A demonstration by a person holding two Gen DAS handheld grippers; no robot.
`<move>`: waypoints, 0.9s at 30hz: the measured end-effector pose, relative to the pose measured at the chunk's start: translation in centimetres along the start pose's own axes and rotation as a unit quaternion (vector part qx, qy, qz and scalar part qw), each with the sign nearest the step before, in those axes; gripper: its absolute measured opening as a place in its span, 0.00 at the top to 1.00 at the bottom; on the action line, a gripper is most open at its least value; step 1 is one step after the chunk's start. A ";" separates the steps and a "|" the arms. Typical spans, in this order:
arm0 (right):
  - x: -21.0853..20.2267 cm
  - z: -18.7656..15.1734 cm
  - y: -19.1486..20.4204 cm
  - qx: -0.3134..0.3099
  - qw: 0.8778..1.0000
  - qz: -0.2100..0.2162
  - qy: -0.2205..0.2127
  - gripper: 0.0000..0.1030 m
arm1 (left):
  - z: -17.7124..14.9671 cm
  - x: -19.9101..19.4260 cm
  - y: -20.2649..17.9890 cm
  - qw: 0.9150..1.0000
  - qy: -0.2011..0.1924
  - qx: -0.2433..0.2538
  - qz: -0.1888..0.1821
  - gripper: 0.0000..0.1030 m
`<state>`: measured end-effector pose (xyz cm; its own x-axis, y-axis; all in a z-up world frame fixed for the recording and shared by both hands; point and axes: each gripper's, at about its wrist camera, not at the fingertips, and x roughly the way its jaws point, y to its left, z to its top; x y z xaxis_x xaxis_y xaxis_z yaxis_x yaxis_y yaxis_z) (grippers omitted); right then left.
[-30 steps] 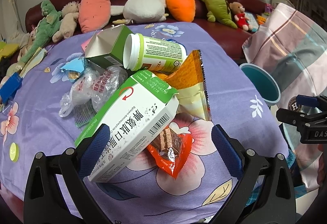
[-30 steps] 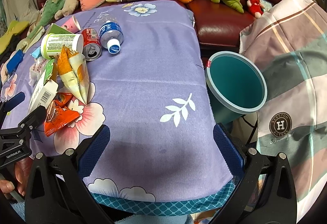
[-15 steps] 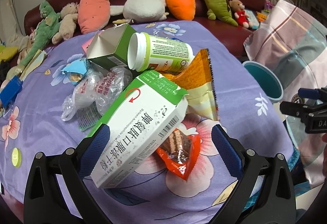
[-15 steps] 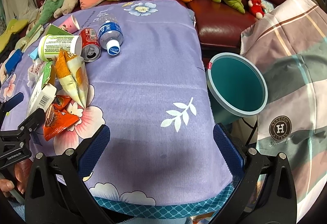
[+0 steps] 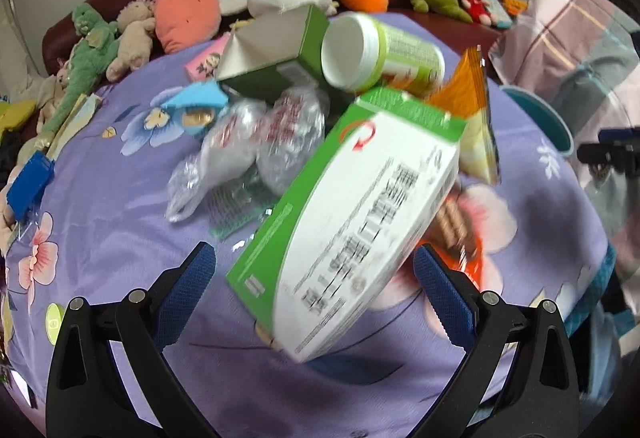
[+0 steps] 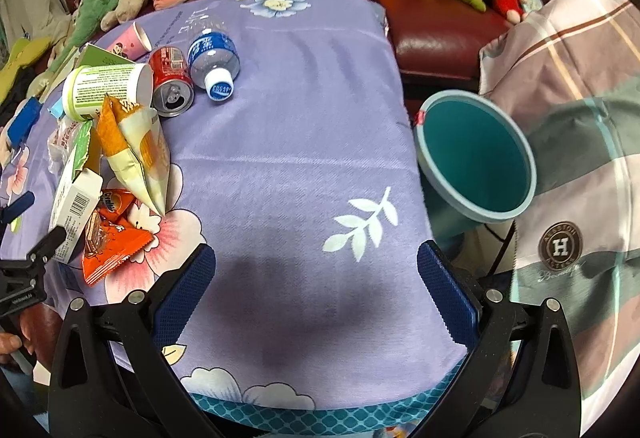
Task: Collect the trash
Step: 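Grasp the white-and-green medicine box with the left gripper and lift it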
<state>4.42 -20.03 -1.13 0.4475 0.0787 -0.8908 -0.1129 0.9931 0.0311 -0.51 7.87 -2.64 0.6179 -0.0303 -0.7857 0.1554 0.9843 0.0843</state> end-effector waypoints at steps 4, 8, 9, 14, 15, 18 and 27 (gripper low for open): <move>0.6 0.0 0.3 0.000 1.000 0.006 0.006 0.06 | -1.1 0.8 -0.5 1.000 0.013 0.027 0.006 0.05; 1.1 0.0 0.4 0.003 1.000 0.010 0.015 0.06 | -1.1 1.4 -1.7 0.998 0.012 0.051 0.016 0.07; 1.2 0.0 0.3 0.004 1.000 0.010 0.016 0.06 | -1.0 1.7 -2.0 0.998 0.009 0.059 0.027 0.07; 1.3 0.0 0.1 0.006 1.000 0.010 0.018 0.06 | -0.1 2.8 -3.1 0.995 -0.001 0.079 0.056 0.16; 1.4 0.0 0.1 0.006 1.000 0.011 0.019 0.06 | -0.1 3.1 -3.2 0.994 -0.004 0.083 0.064 0.18; 1.5 0.1 0.0 0.007 1.000 0.012 0.021 0.06 | 0.3 3.1 -2.8 0.995 -0.009 0.078 0.068 0.26; 2.2 0.0 0.4 0.003 0.999 0.022 0.032 0.06 | 1.9 1.3 -0.4 1.000 -0.017 0.014 0.013 0.55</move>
<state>5.36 -19.41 -3.10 0.3843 0.1174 -0.9157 -0.1267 0.9892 0.0737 1.69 7.10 -2.48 0.6475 -0.0118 -0.7620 0.1602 0.9796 0.1210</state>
